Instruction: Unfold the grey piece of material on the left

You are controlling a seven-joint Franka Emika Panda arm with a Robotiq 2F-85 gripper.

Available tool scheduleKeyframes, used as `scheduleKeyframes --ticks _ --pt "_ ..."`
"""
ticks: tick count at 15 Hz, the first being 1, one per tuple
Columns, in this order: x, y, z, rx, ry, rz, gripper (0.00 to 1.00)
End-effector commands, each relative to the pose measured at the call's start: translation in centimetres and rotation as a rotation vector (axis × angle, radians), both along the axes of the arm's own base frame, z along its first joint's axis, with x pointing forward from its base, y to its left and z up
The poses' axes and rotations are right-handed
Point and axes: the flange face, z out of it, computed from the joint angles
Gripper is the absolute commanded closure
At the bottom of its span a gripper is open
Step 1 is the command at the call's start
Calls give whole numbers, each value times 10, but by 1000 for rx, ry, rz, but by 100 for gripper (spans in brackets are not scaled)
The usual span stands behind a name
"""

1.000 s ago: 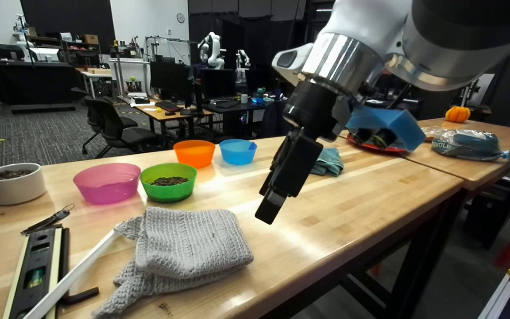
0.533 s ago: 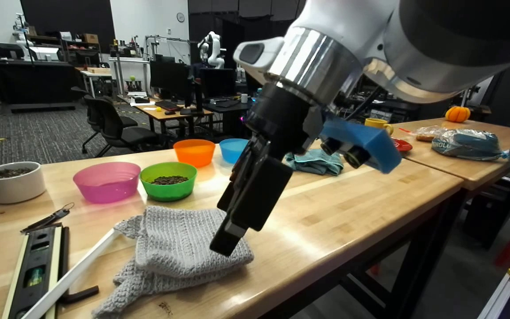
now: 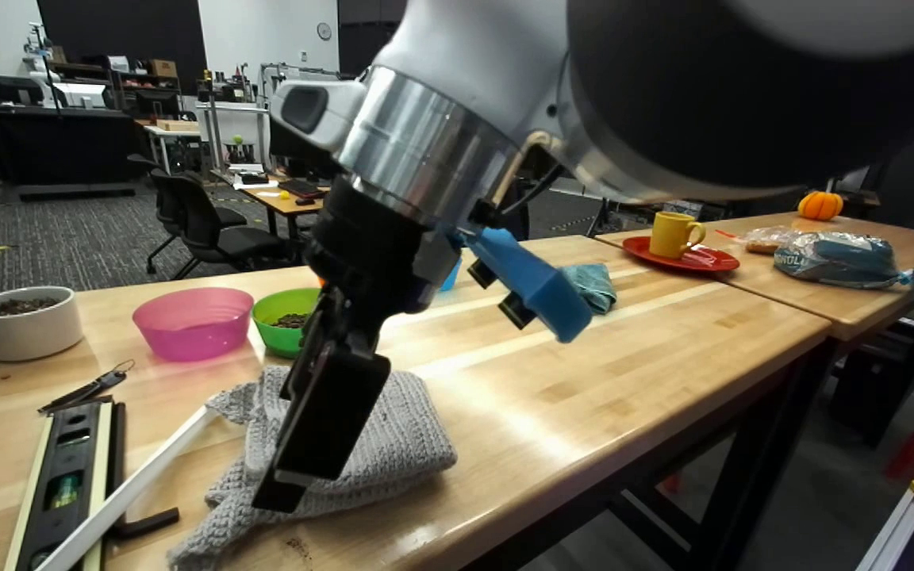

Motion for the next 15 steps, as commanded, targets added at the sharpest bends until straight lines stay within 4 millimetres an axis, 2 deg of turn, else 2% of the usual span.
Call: scheduleKeyframes --ticks 1,3,4,5,6,12,13,15 --pt "17 19 -3 -22 -27 49 0" --pt "24 22 -7 -31 -34 57 1" --pt "27 23 -9 -35 -36 59 9" --pt "30 24 -10 -39 -38 59 8" --pt "33 23 -13 -50 -43 57 11" --pt "43 13 -17 -103 -28 37 4" --pt "43 12 -16 -105 -21 35 31" --pt "43 12 -14 -108 -11 37 29"
